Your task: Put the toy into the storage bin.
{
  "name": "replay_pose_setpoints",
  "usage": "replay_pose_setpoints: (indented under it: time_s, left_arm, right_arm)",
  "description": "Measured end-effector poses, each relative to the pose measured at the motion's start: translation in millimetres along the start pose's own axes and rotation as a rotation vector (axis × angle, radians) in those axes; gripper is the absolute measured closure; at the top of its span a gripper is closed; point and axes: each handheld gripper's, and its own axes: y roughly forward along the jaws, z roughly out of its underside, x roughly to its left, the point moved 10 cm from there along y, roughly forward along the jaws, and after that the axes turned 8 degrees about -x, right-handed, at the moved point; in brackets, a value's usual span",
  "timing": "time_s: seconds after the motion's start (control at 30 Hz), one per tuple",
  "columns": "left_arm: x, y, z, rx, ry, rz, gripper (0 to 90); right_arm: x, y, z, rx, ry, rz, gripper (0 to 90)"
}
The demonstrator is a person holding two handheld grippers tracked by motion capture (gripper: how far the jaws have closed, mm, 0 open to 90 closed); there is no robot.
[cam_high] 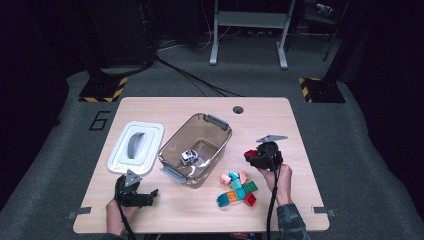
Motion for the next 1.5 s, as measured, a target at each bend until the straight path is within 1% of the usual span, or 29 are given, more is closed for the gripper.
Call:
replay_pose_setpoints:
  time_s: [0.03,0.07,0.17,0.23,0.27,0.3,0.43,0.6,0.63,0.77,0.93,1.07,1.13,1.2,1.23,1.5]
  left_arm:
    - [0.0,0.0,0.0,0.000,0.000,0.000,4.4]
    - [-0.1,-0.1,0.1,0.000,0.000,0.001,4.4]
    - [0.0,0.0,0.0,0.000,0.000,0.001,4.5]
    - [-0.1,0.0,0.0,-0.001,0.000,0.001,4.5]
    - [-0.1,0.0,0.0,-0.001,0.000,0.001,4.6]
    - [-0.1,0.0,0.0,-0.001,0.000,0.000,4.6]
    - [-0.2,-0.1,0.0,-0.001,-0.001,0.002,4.6]
    - [-0.3,-0.1,0.0,-0.001,-0.001,0.002,4.8]
    - [-0.3,-0.1,0.0,-0.001,-0.001,0.002,4.8]
    - [-0.2,-0.1,0.0,-0.001,-0.001,0.003,5.0]
    - [-0.3,-0.1,0.0,-0.001,0.000,0.005,5.1]
    - [-0.4,-0.1,-0.1,-0.001,-0.001,0.004,5.2]
    - [-0.4,-0.1,-0.1,-0.002,0.000,0.005,5.4]
    - [-0.5,-0.1,-0.1,-0.002,0.000,0.005,5.4]
    - [-0.5,-0.1,-0.1,-0.002,-0.001,0.005,5.4]
    - [-0.5,-0.1,-0.2,-0.003,-0.001,0.005,5.4]
  right_arm:
    - [1.3,-0.5,-1.3,0.003,0.008,0.002,58.8]
    - [1.3,0.0,-5.2,-0.009,-0.008,-0.003,58.9]
    - [4.2,-0.9,-10.3,-0.010,0.002,-0.010,58.8]
    - [5.6,-1.4,-15.7,-0.016,-0.015,-0.017,58.9]
    - [7.0,-1.4,-18.2,-0.019,-0.009,-0.014,58.8]
    - [6.9,-1.5,-21.2,-0.023,-0.023,-0.018,58.8]
    - [10.3,-3.2,-31.2,-0.027,-0.018,-0.045,58.8]
    - [11.3,-5.5,-44.3,-0.040,-0.018,-0.048,58.8]
    - [10.6,-5.4,-46.0,-0.042,-0.030,-0.049,58.8]
    - [10.7,-6.7,-56.5,-0.053,-0.008,-0.068,58.8]
    - [12.4,-8.2,-70.5,-0.069,-0.005,-0.079,58.8]
    - [14.7,-8.4,-80.1,-0.078,-0.023,-0.086,58.8]
    - [17.3,-8.6,-85.4,-0.082,-0.024,-0.088,58.8]
    - [19.8,-8.2,-91.5,-0.090,-0.039,-0.092,58.8]
    - [21.1,-8.0,-93.3,-0.088,-0.035,-0.093,58.8]
    - [36.1,0.4,-114.6,-0.097,-0.080,-0.119,58.8]
